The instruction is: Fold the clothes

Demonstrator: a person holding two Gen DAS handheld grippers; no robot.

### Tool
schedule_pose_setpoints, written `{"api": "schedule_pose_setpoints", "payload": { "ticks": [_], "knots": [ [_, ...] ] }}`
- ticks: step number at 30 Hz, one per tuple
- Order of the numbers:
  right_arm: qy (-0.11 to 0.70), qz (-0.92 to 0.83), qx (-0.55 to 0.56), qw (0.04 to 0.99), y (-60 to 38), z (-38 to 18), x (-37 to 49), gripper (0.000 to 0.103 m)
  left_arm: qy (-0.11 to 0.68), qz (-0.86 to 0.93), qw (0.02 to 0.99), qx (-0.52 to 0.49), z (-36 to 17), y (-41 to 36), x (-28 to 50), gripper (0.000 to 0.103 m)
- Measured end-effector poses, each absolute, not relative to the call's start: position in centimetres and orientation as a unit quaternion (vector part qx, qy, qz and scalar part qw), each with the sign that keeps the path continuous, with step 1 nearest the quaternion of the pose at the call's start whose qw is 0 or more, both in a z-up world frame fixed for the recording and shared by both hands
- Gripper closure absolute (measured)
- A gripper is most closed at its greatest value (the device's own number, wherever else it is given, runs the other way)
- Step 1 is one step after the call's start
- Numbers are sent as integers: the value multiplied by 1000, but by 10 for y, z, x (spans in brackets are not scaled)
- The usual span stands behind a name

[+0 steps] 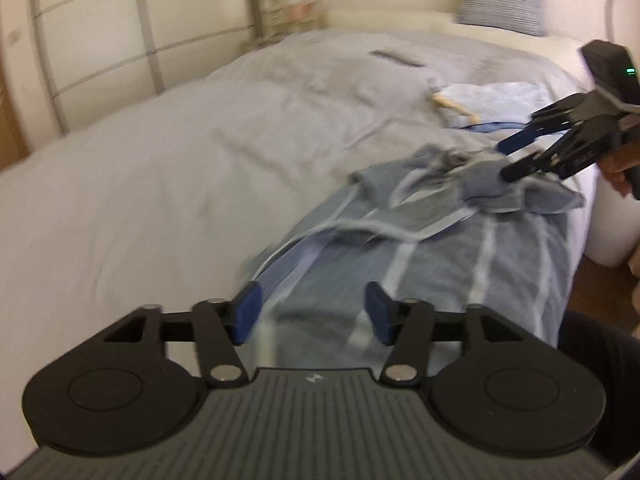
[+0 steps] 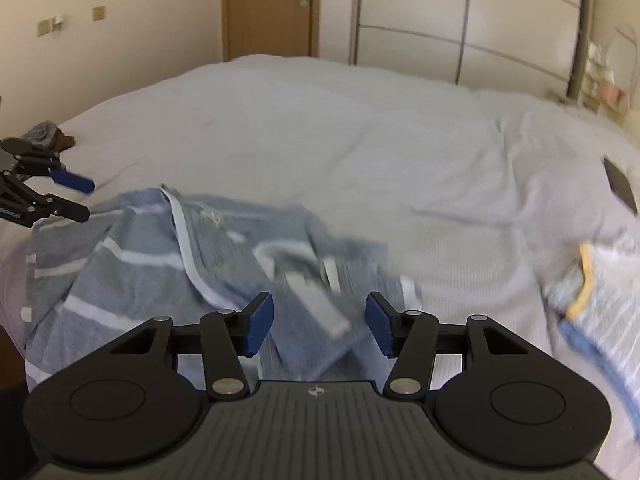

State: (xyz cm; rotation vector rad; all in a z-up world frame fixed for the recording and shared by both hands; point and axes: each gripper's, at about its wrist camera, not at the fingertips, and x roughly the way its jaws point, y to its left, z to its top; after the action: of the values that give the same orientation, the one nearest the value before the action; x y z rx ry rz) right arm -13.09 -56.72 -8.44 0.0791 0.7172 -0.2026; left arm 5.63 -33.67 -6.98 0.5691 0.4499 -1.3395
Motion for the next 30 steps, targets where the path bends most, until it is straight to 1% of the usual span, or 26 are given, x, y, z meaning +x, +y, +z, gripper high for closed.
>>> {"api": "schedule_pose_setpoints", "payload": {
  "ticks": [2,3,7,9,13,14,15,16,17,18,19,20,21,25,30],
  "knots": [
    [352,-104,48,929,-567,-90,-138,37,197,-617,714,265,-73,-352,50,37],
    [354,-107,44,928,-564,-95,-140,37,199,-616,712,272,-76,-359,48,38],
    [348,-132,19,928,-565,-97,-136,41,201,-589,722,304,-88,-373,46,38],
    [337,-128,11,933,-564,-95,-134,41,209,-570,732,309,-95,-372,51,38],
    [338,-126,-52,931,-558,-93,-115,42,220,-549,742,315,-103,-367,61,38],
    [337,-119,-60,932,-557,-92,-112,42,223,-549,742,314,-104,-367,62,46],
    [337,-114,-68,932,-556,-91,-110,42,226,-549,742,313,-104,-367,63,66],
    [341,-110,-79,930,-555,-92,-106,43,229,-549,741,311,-105,-367,64,74],
    [348,-106,-90,927,-555,-95,-104,48,232,-549,741,310,-106,-367,64,84],
    [355,-102,-101,924,-554,-99,-101,68,236,-549,740,308,-107,-367,65,91],
    [362,-98,-110,921,-554,-102,-99,81,233,-550,741,308,-105,-365,63,95],
    [367,-95,-113,918,-554,-104,-98,100,227,-552,741,308,-102,-363,59,101],
    [365,-95,-116,919,-553,-103,-101,99,221,-553,742,308,-98,-360,55,103],
    [352,-97,-100,925,-549,-90,-121,100,206,-592,725,285,-73,-330,27,103],
    [326,-112,-82,935,-534,-59,-170,100,191,-655,685,254,-48,-290,-14,103]
  ]
}}
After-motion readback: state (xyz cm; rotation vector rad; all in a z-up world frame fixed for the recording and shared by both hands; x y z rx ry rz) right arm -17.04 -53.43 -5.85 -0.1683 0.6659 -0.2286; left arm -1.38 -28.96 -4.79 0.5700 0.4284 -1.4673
